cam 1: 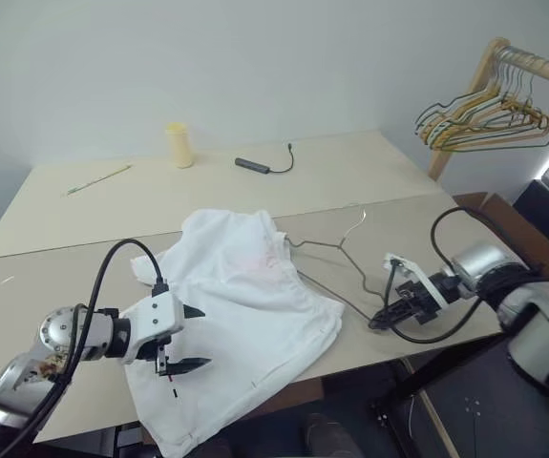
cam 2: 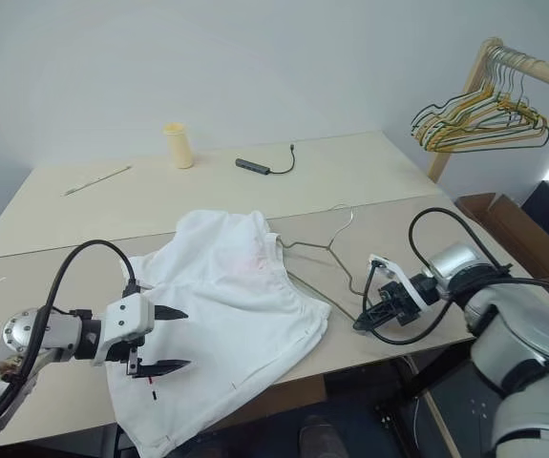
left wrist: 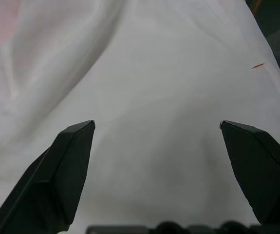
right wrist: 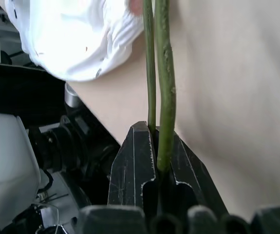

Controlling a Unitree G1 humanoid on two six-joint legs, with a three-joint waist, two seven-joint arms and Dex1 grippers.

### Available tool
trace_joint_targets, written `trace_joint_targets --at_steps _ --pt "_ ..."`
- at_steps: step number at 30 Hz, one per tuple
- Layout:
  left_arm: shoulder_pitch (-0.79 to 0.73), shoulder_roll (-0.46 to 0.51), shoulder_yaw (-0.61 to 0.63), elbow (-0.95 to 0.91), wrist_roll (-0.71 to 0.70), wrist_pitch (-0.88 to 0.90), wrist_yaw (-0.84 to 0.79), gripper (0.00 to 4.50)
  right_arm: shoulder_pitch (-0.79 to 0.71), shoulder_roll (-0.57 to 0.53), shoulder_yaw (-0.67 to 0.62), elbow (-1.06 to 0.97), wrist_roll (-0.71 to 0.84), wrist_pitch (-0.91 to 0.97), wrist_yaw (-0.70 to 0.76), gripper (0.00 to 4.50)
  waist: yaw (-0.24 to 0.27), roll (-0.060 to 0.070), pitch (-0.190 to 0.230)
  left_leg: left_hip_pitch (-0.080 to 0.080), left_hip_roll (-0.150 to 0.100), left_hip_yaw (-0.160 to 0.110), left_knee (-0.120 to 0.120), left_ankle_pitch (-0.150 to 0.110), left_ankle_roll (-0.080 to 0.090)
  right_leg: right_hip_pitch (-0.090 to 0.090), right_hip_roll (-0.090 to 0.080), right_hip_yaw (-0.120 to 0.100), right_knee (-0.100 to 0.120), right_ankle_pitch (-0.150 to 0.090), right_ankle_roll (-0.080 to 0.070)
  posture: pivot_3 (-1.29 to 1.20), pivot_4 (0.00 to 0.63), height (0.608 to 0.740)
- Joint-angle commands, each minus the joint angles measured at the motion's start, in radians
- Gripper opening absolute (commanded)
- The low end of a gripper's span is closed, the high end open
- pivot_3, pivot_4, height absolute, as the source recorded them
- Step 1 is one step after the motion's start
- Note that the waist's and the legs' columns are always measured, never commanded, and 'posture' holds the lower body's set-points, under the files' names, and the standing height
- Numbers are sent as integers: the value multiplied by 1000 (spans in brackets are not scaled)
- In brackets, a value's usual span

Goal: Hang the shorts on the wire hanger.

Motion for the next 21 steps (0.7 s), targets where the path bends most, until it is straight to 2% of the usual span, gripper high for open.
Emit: trace_joint_targets --at_steps 1,5,8,14,21 --pt "3 8 12 -25 16 -18 16 4480 -56 23 -21 43 -1 -22 54 0 4 0 0 0 0 0 0 0 0 0 0 0 0 0 0 -42 0 740" --pt "8 6 13 -24 27 -20 21 4480 -80 29 8 17 25 -36 54 0 11 1 0 0 0 0 0 0 0 0 0 0 0 0 0 -36 0 740" --pt "11 2 9 -20 34 -24 27 4480 -103 75 -10 82 -11 -34 54 0 14 1 0 0 0 0 0 0 0 -1 0 0 0 0 0 -34 0 740" --pt "15 -7 -6 -24 50 -28 43 4480 -132 185 -115 257 -181 -61 54 0 25 1 0 0 0 0 0 0 0 -1 0 -1 2 1 -1 -26 0 740" --pt "20 -11 -4 -21 68 -32 54 4480 -172 197 -318 301 -305 -161 54 0 30 2 0 -2 -1 0 0 0 0 -4 -1 0 2 1 -1 -29 0 740"
